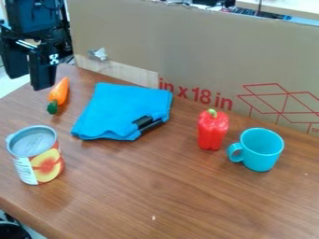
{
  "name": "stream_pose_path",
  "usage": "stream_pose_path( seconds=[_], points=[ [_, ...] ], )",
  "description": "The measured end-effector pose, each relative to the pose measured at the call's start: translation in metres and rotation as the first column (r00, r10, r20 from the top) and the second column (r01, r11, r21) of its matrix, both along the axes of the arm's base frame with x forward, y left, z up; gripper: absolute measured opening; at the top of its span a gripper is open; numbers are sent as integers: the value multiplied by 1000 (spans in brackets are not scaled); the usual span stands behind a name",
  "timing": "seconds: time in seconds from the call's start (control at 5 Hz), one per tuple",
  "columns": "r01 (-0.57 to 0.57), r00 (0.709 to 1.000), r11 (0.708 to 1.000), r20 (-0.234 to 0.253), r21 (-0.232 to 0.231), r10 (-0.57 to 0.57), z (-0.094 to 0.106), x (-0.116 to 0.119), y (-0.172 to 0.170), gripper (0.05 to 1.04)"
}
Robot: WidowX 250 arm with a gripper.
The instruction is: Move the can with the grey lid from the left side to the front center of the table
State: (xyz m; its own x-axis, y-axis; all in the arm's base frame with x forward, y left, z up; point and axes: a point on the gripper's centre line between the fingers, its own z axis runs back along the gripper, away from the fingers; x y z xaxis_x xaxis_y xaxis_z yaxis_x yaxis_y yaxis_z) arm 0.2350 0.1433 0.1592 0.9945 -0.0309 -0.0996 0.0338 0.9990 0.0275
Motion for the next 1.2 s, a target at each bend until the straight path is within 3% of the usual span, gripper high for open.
stream_pose_path(
  seconds=[0.2,0.4,0.6,1.0,1.2],
  points=[
    [0,1000,1000,-27,-15,0,-8,-1,-1,1001],
    [-4,1000,1000,6,7,4,-10,-5,20,1001],
    [-50,999,999,3,9,50,-17,-16,51,1001],
    [-37,999,990,-3,136,38,-42,-25,102,1001],
    [-19,1000,984,23,176,15,-55,-24,106,1001]
  ],
)
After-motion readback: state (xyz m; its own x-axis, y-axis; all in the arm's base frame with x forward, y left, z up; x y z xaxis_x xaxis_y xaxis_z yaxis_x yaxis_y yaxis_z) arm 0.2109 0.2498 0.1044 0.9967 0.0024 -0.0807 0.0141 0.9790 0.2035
